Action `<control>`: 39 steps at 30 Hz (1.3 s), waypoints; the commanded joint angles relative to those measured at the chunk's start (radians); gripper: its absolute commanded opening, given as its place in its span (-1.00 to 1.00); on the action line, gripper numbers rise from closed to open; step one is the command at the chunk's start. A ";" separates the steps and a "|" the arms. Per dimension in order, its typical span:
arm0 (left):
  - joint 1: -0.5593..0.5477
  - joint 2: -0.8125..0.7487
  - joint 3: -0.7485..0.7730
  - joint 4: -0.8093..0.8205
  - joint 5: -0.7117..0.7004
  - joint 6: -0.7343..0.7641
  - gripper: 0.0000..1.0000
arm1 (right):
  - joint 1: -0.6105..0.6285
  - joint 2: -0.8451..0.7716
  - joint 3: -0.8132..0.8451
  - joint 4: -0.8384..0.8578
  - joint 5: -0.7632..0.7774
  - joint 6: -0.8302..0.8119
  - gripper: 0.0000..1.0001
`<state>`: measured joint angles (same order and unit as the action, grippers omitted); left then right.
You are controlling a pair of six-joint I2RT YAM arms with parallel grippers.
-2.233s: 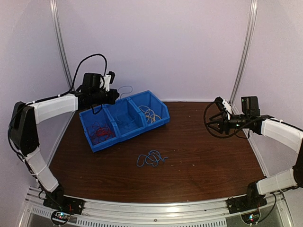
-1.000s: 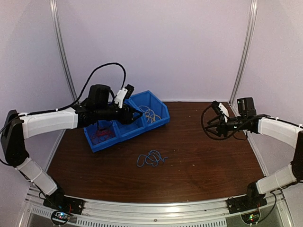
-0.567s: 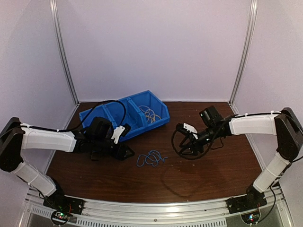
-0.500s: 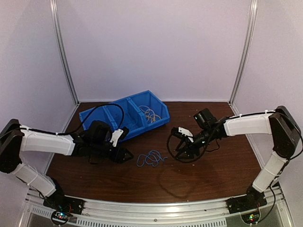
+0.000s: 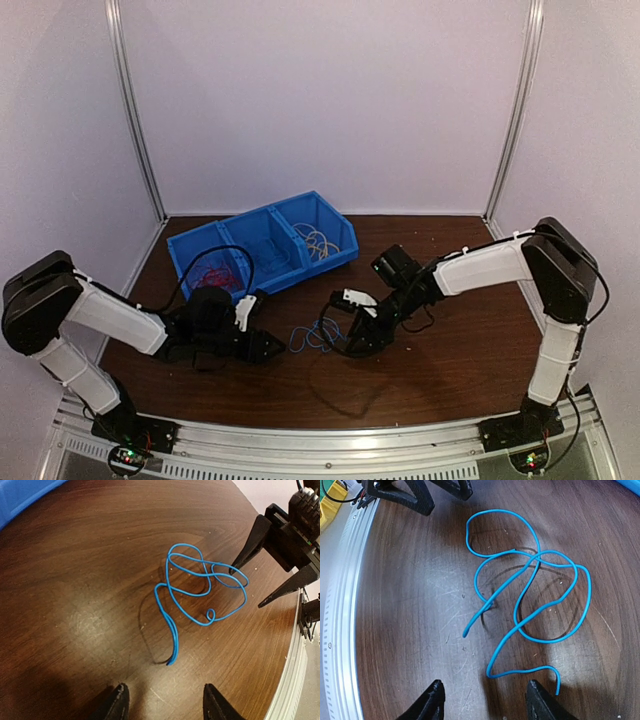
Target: Untangle the cables
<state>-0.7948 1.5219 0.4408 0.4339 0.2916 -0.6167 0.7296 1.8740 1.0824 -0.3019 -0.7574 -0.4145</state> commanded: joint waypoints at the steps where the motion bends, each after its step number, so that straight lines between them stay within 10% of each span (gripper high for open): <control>1: -0.024 0.068 0.012 0.192 0.002 -0.042 0.02 | 0.008 0.023 0.051 0.027 0.026 0.027 0.09; 12: -0.029 0.205 0.080 0.232 0.015 -0.058 -0.24 | 0.023 0.084 0.105 0.004 0.031 0.036 -0.18; 22: -0.029 0.259 0.120 0.237 0.019 -0.071 -1.00 | 0.015 0.069 0.104 0.017 0.051 0.040 -1.00; 39: 0.061 -0.225 0.196 -0.487 -0.454 0.180 -1.00 | -0.496 -0.183 0.037 0.059 0.081 0.104 -1.00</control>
<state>-0.7803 1.3796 0.6247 0.1219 -0.0425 -0.5106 0.3054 1.7489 1.1507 -0.2749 -0.7101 -0.3473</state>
